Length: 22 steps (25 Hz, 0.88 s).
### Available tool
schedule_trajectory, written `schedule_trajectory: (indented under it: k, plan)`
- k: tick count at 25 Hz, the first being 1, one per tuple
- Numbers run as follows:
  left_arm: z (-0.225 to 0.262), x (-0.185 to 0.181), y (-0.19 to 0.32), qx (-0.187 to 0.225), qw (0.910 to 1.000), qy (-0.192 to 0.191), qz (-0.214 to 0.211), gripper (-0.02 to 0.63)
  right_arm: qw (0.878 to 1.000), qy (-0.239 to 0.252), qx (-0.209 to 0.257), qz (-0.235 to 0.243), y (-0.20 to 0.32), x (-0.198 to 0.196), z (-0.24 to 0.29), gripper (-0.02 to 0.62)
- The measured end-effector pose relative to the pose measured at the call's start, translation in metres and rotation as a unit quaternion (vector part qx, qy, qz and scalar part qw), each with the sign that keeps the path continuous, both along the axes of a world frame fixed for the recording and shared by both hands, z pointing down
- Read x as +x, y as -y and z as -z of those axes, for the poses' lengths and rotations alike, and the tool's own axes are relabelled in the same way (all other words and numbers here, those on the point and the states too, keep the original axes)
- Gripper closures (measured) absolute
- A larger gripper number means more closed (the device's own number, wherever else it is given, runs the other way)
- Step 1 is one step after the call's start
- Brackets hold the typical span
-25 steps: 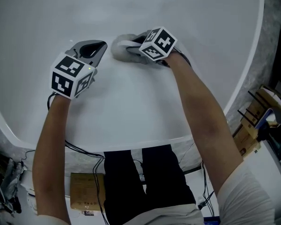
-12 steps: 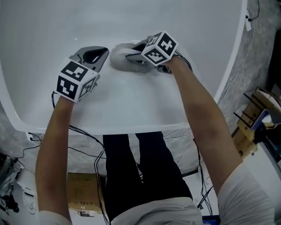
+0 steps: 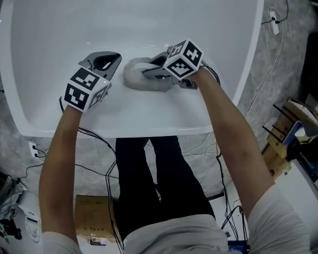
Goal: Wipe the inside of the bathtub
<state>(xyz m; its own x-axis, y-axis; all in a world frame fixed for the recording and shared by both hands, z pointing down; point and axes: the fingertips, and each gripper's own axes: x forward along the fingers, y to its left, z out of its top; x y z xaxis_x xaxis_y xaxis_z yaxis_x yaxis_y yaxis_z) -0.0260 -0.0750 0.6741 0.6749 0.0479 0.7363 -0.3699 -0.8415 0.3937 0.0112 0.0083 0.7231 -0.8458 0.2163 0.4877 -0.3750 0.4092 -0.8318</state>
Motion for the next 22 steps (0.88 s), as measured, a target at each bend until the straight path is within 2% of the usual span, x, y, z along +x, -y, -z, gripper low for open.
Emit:
schedule_trajectory:
  k: [5, 10, 22]
  plan:
    - [0.012, -0.002, -0.003, 0.005, 0.9999, 0.002, -0.009, 0.595, 1.0, 0.02, -0.005, 0.002, -0.013, -0.002, 0.033, 0.503]
    - [0.026, -0.002, -0.02, 0.019, 0.9988, 0.006, -0.045, 0.595, 0.999, 0.042, -0.003, 0.006, -0.028, -0.008, 0.077, 0.502]
    - [0.045, 0.002, -0.054, 0.015, 0.994, 0.009, -0.108, 0.595, 0.997, 0.065, 0.026, 0.009, -0.048, -0.025, 0.146, 0.502]
